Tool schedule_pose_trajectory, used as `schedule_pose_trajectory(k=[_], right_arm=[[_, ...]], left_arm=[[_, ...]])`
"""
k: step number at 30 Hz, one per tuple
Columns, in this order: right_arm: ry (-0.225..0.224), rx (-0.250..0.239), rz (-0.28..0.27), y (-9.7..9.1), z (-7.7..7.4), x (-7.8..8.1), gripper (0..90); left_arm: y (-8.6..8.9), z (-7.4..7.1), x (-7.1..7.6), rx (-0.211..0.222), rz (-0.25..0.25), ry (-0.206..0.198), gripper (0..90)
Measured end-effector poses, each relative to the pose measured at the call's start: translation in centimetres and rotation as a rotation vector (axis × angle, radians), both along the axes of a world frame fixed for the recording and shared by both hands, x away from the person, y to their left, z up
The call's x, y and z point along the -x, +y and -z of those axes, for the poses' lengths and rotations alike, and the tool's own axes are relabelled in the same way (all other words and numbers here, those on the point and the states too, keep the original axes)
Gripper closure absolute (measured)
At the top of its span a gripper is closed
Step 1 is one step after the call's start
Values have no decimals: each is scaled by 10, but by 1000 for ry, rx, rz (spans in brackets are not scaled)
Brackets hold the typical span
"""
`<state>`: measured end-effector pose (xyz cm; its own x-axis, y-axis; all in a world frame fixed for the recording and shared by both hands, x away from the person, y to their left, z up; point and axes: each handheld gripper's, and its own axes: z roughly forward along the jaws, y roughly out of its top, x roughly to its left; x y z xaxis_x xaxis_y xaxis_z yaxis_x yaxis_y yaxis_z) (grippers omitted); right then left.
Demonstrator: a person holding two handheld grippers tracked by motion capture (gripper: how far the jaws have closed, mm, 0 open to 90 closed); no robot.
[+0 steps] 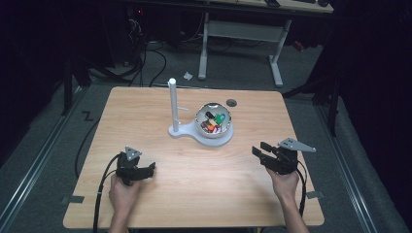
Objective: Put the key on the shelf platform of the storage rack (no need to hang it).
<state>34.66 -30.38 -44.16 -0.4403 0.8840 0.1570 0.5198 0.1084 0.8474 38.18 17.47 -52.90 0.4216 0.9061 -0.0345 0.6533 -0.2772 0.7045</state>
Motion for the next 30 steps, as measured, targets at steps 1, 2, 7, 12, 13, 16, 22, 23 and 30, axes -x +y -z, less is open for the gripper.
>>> schedule_pose_trajectory(k=[1, 2, 7, 12, 13, 16, 22, 23, 30], right_arm=[[0, 0, 0, 0, 0, 0, 541], [5, 0, 1, 1, 2, 0, 541], [22, 13, -3, 2, 10, -2, 541], [33, 32, -1, 6, 17, -2, 541], [35, 40, -2, 7, 18, -3, 541], [37, 57, -2, 9, 21, -4, 541], [54, 57, 1, 10, 31, -7, 541], [54, 57, 1, 10, 31, -7, 541], [71, 101, 4, 15, 40, -12, 528]], left_arm=[[0, 0, 0, 0, 0, 0, 177], [0, 0, 0, 0, 0, 0, 177], [0, 0, 0, 1, -1, -1, 178], [0, 0, 0, 0, 0, 0, 178], [0, 0, 0, 0, 0, 0, 177], [0, 0, 0, 1, -1, -1, 177], [0, 0, 0, 1, -1, -1, 177], [0, 0, 0, 1, -1, -1, 177], [0, 0, 0, 1, -1, -1, 177]])
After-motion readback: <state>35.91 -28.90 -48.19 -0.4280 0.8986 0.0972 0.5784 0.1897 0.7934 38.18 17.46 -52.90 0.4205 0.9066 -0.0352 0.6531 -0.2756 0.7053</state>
